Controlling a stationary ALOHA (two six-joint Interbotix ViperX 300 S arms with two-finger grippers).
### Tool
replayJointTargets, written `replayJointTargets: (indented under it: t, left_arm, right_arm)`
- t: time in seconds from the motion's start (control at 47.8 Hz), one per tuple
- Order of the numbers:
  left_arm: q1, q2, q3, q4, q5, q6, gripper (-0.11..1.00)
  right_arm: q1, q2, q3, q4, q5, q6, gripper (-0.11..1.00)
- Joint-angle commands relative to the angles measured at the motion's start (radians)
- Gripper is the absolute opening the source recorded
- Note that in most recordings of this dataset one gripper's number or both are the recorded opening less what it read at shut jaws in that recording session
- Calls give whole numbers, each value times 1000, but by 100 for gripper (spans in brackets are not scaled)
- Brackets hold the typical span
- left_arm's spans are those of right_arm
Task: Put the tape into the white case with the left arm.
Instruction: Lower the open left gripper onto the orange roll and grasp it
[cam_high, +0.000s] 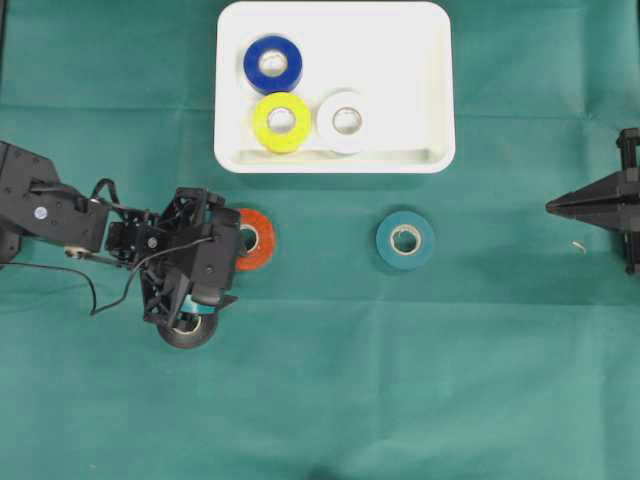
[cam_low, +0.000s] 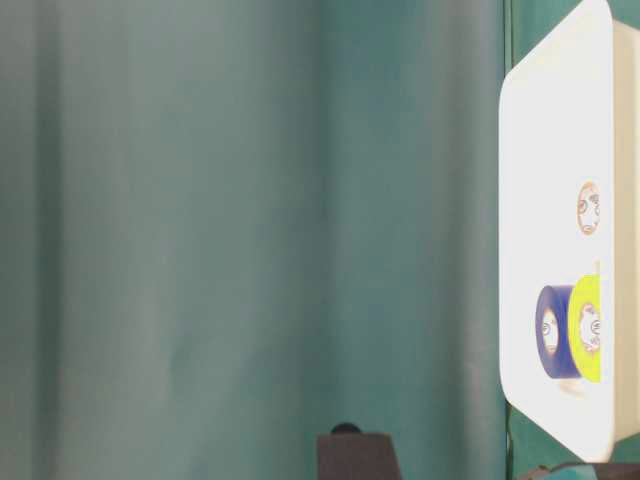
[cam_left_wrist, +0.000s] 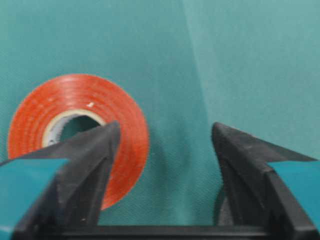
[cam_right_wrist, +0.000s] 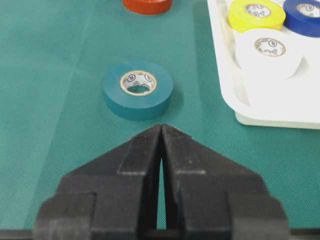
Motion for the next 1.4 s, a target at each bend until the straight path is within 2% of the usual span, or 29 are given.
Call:
replayJointTargets:
  t: [0.0, 0.377, 0.712, 1.319, 1.382]
  left_arm:
    - [-5, 3, -35, -2, 26, -2, 72]
    - [8, 28, -51, -2, 43, -2, 72]
    - [44, 17, -46, 2, 161, 0, 72]
    - [57, 29, -49, 2, 166, 0, 72]
    - [57, 28, -51, 2, 170, -2, 67]
  right_arm:
    - [-2, 8, -9, -2, -6, 0, -9]
    - [-2, 8, -11, -2, -6, 0, -9]
    - [-2, 6, -9, -2, -6, 0, -9]
    - [0, 6, -11, -2, -6, 0, -9]
    - [0, 6, -11, -2, -5, 0, -9]
